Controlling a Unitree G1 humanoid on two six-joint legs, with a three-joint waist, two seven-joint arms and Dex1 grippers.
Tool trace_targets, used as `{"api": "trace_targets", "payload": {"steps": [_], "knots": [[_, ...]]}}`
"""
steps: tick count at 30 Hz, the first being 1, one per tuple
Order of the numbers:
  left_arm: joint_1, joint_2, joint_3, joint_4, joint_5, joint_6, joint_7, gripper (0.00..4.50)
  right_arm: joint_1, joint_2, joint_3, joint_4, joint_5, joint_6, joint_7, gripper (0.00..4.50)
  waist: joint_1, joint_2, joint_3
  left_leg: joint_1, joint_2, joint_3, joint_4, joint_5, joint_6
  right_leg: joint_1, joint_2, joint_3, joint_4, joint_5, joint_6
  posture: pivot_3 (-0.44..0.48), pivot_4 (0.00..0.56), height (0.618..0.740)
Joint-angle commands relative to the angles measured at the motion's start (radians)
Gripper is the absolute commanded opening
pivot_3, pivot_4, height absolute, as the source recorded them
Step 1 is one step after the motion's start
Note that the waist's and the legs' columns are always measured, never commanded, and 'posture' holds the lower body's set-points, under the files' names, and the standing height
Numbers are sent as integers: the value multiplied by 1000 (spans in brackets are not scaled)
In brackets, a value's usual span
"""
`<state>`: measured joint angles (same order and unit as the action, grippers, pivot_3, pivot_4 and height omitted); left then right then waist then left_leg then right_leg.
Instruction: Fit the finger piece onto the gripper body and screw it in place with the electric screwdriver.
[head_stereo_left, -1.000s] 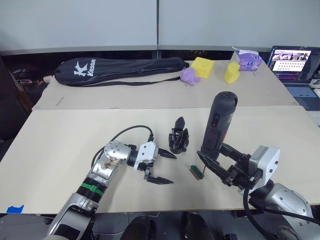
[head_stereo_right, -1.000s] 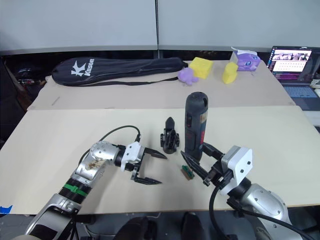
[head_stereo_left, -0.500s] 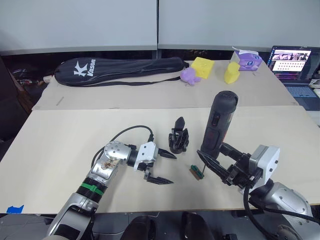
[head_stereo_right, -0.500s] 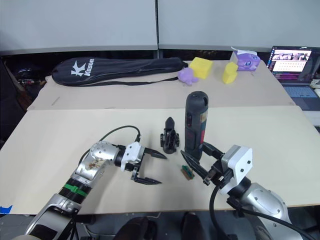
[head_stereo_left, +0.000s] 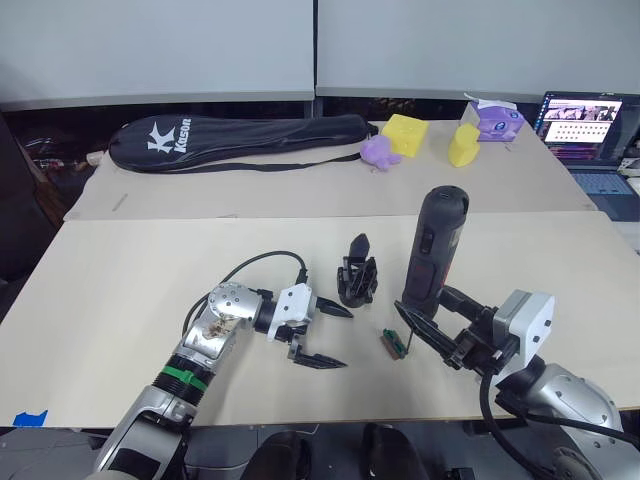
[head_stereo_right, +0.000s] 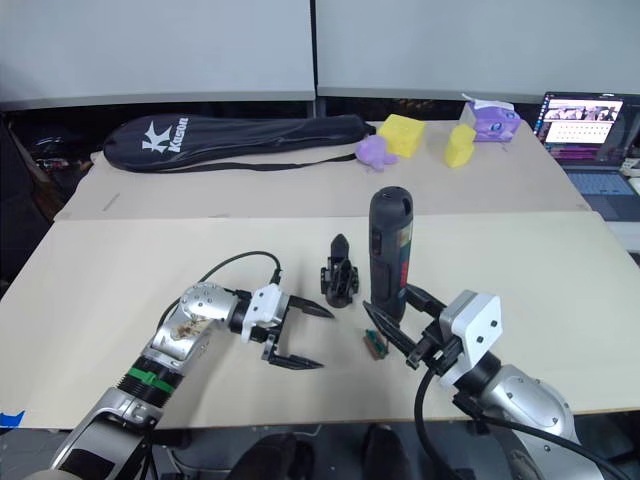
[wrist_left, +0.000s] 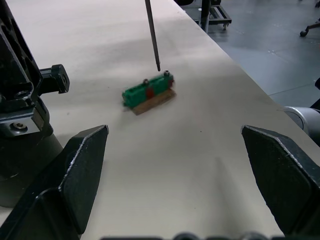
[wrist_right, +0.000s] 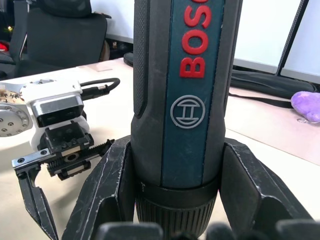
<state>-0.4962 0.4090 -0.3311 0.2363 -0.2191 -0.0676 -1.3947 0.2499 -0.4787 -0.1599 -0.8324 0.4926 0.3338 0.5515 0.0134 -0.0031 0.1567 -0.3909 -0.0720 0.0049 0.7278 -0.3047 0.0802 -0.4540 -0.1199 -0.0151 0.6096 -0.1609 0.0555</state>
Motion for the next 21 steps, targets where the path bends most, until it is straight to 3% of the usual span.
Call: {"api": "trace_targets", "payload": {"steps": [1,10,16,21], "knots": [[-2,-5,3,-3,-4,-24,-5,4500,-15,3,-6,-41,14,-42,0,1920,0,0,0,0,0,0,0,0,0,0,0,0,0,0,0,0,150,723],[-3,-7,2,4,-1,-32,-5,4500,-21,-7,-21,-64,38,-26,-4,1920,0,0,0,0,0,0,0,0,0,0,0,0,0,0,0,0,150,723],[2,-5,2,2,-2,-34,-9,4500,-22,-24,-43,-83,164,24,-12,1920,0,0,0,0,0,0,0,0,0,0,0,0,0,0,0,0,150,723],[3,-10,0,-3,-2,-31,-5,4500,-18,-27,-18,-69,137,11,-15,1920,0,0,0,0,0,0,0,0,1,0,0,0,0,0,0,0,150,723]]}}
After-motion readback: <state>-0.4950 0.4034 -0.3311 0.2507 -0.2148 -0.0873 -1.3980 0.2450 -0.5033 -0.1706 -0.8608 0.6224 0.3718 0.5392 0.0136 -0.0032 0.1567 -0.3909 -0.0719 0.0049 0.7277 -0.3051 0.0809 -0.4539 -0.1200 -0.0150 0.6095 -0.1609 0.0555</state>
